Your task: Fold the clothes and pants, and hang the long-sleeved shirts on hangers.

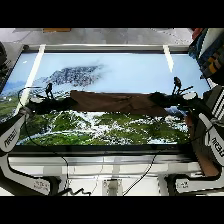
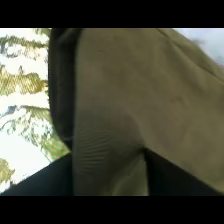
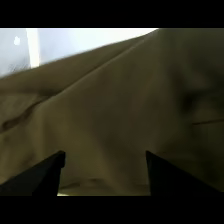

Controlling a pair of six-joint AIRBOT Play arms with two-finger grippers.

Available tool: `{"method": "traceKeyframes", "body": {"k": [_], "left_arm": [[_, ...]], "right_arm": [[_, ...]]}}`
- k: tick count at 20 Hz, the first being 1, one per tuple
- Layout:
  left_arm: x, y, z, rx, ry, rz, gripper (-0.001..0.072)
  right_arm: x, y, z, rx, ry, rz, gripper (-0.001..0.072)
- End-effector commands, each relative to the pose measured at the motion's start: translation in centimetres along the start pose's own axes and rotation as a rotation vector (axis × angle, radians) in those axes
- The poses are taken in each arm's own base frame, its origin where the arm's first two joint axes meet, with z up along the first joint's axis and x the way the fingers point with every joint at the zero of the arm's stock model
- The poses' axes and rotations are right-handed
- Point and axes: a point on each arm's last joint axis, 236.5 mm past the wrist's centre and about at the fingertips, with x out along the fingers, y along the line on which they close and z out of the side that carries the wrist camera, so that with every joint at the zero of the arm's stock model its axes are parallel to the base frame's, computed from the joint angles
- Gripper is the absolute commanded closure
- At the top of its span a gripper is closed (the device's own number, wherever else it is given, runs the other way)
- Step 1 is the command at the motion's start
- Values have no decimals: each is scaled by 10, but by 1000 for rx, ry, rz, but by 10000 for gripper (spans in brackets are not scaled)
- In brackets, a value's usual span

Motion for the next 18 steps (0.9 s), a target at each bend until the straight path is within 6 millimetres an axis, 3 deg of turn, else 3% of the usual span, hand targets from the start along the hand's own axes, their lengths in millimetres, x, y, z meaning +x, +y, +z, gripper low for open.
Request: {"method": "traceKeyframes", "body": {"k": [1,2,4,5,9,13,18], "left_arm": [[6,-11,28,60,-93,37,515],[3,-19,33,74,-95,20,698],[-11,-34,42,127,-89,-9,694],[-21,-39,45,166,-84,-10,694],[-77,-73,46,330,-62,-23,694],[-147,-119,38,465,-84,-53,694],[-220,-164,45,611,-237,-16,693]], "right_arm": [[10,25,-16,-52,41,30,169],[13,31,-19,-63,49,35,193],[16,43,-23,-88,60,49,559],[17,51,-23,-106,61,59,696],[21,104,-21,-203,47,119,697],[35,161,-13,-271,-80,145,697],[68,231,-70,-345,-89,204,699]]}}
